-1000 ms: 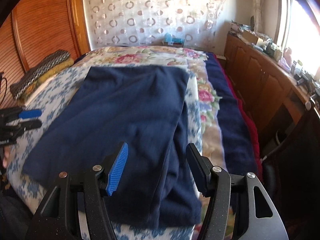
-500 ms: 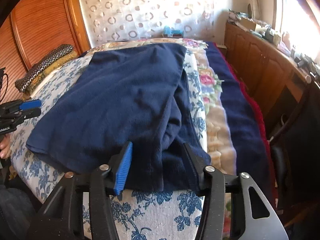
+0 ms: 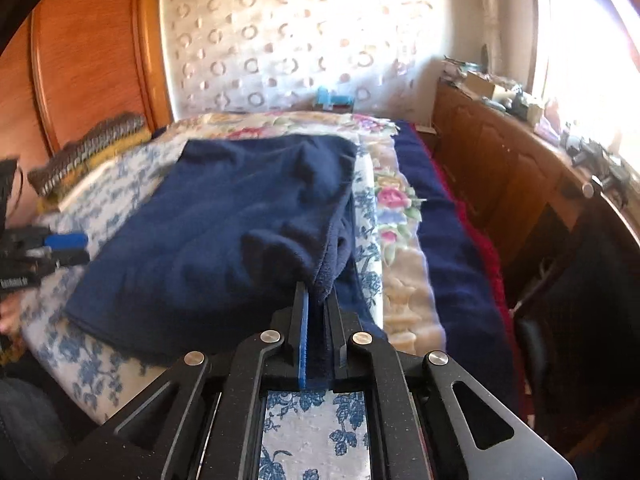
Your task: Fold small clothes
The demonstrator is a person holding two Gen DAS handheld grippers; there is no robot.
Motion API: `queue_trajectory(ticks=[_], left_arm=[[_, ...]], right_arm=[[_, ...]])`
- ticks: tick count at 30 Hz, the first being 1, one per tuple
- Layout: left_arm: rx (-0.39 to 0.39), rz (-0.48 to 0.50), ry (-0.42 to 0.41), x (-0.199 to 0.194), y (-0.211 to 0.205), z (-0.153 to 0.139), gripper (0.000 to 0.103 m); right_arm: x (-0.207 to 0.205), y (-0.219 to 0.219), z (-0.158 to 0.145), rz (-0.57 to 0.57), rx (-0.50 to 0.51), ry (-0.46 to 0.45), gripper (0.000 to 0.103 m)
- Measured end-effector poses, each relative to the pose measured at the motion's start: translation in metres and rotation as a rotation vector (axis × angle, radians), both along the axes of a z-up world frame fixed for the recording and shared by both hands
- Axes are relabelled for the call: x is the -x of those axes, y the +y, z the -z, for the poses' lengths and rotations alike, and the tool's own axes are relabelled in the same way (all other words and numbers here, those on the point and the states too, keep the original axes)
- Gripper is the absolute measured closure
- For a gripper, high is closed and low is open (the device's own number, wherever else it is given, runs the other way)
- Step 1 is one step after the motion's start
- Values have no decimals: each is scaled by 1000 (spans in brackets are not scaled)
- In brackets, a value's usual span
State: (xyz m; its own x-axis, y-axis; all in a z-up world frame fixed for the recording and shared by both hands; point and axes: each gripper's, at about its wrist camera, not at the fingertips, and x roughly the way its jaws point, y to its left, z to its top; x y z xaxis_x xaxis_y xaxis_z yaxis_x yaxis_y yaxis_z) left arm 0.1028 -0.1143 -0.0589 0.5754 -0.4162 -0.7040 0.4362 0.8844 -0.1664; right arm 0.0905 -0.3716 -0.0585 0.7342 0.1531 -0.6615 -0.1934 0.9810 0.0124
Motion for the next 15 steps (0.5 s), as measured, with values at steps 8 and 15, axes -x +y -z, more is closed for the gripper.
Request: queue_trajectory(ticks=[8, 15], left_arm=[[21, 17, 22, 4, -5, 4, 65], [31, 21, 28, 6, -8, 5, 65]], right_arm=[[-9, -10, 26, 26, -30, 72, 99], [-8, -11, 26, 31, -35, 73, 97]])
